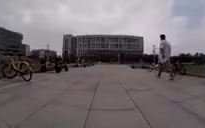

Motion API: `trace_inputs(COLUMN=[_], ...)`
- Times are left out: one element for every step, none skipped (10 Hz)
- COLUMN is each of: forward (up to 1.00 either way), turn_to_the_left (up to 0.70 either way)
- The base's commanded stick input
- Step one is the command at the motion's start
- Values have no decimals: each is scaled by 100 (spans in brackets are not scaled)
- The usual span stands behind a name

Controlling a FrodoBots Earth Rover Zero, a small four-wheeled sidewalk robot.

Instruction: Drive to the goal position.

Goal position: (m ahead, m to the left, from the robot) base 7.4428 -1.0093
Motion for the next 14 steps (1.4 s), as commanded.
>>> trace_inputs(forward=[70, 70, 70, 70, 70, 70, 70, 70, 70, 70, 70, 70, 70, 70], turn_to_the_left=[0, 0, 0, 0, 0, 0, 0, 0, 0, 0, 0, 0, 0, 0])
